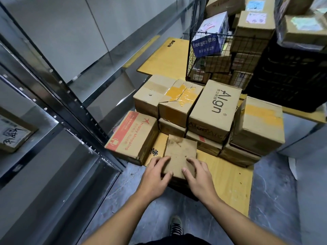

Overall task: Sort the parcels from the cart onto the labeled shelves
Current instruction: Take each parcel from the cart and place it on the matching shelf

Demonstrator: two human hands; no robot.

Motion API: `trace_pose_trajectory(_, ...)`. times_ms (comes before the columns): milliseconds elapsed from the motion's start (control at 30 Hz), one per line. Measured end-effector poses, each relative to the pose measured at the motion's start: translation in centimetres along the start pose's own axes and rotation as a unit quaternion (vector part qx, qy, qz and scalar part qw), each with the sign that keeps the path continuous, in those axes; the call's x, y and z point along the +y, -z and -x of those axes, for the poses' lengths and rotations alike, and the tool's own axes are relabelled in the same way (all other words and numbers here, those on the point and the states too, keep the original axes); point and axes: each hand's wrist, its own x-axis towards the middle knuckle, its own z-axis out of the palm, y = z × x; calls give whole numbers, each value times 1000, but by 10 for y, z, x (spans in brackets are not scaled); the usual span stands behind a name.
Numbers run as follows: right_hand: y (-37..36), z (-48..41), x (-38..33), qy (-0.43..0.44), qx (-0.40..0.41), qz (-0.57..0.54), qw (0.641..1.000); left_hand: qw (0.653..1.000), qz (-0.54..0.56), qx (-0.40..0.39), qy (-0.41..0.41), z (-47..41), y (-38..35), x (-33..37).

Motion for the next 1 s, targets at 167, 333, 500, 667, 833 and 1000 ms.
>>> trace_pose_trajectory(167,8,-5,-16,24,27,-91,995,982,184,48,-6,11,29,14)
trace_pose_trajectory(333,6,0,-33,61,23,-168,984,967,199,155,23,18,56,15)
trace_pose_trajectory(500,-8,16,-61,115,-13,-205,972,961,197,180,68,41,79,3)
trace_pose_trajectory(667,-29,40,-94,149,-72,-184,969,919,353,156,84,86,107,-10)
trace_pose_trajectory(833,-64,71,-135,167,-123,-122,971,906,335,248,79,137,134,-27)
trace_pose_trajectory(1000,-113,112,-174,156,-200,-200,946,907,285,301,74,196,159,-42)
